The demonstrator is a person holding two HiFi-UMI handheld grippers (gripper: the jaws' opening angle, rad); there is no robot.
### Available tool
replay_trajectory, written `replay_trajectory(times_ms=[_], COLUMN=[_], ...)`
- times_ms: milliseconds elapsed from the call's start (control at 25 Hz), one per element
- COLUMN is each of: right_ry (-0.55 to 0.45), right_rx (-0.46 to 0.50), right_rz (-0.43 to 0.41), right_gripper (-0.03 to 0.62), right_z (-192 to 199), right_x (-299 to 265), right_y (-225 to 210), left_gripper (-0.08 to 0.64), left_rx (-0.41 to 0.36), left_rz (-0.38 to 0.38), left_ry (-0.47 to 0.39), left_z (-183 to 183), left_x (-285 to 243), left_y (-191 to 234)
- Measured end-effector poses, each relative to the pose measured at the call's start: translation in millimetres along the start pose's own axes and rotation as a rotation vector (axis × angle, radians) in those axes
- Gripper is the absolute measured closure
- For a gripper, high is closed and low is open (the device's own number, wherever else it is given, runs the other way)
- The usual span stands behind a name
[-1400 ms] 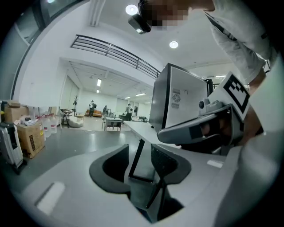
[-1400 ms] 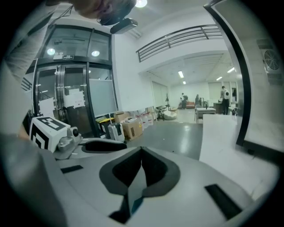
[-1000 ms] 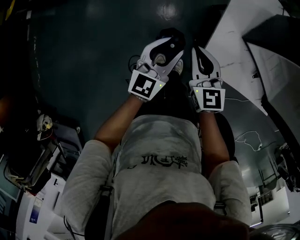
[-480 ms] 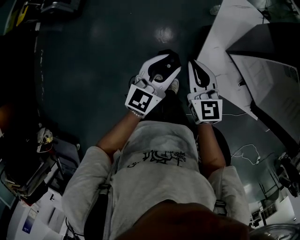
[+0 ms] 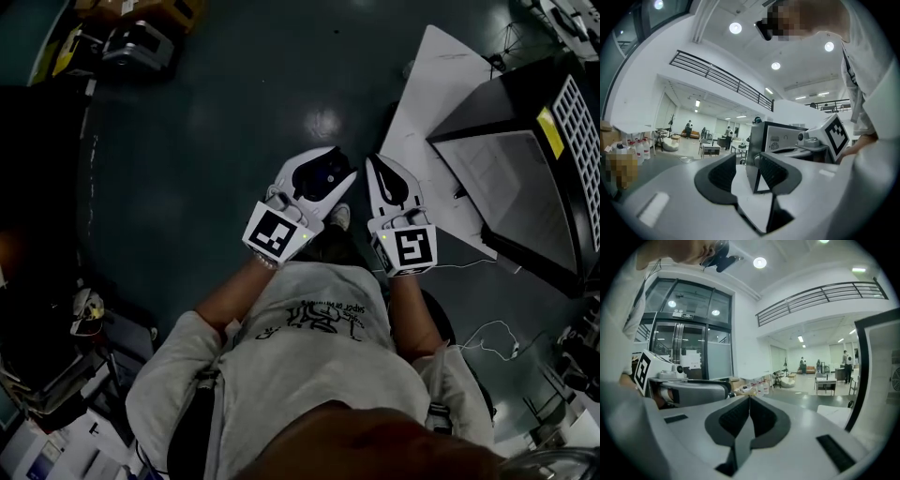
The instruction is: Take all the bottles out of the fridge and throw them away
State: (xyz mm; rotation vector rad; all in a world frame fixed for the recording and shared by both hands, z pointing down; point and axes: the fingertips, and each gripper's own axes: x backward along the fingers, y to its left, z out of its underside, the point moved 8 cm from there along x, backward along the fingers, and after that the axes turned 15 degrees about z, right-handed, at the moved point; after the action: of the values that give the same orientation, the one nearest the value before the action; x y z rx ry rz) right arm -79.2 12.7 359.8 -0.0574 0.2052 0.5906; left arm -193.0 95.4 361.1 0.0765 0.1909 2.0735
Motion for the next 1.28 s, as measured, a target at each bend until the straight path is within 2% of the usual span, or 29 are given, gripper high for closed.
replay_trajectory(times_ms=[360, 680, 800, 1000, 1280], right_ry=[-0.040, -0.063, -0.050, -0.097, -0.095], right_rx=[0.028, 0.029, 0.026, 0.031, 0.014], right_rz=[-0.007, 0.023, 0.066, 0.111, 0.228], right_gripper=[0.583, 0.583, 0.583, 0.583, 0.583], right_z=[-43.4, -67.0, -77.0, -84.7, -82.8], right_x=[23.8, 45.6, 55.9, 76.5, 116.9], right_y=[1.5, -0.5, -4.1, -14.6, -44.2], left_gripper=[0.400, 0.411, 0.419, 0.435, 0.475], left_rx=[0.000, -0.056, -0.063, -0.063, -0.069], left_rz=[0.040, 0.091, 0.125, 0.195, 0.306], left_ry=[-0.043, -0.068, -0.074, -0.091, -0.102], left_z=[-40.9, -56.9, -64.4, -75.2, -78.8], left_x=[7.4, 2.0, -4.2, -18.5, -53.7], left_y=[-24.7, -34.2, -39.9, -51.8, -80.0])
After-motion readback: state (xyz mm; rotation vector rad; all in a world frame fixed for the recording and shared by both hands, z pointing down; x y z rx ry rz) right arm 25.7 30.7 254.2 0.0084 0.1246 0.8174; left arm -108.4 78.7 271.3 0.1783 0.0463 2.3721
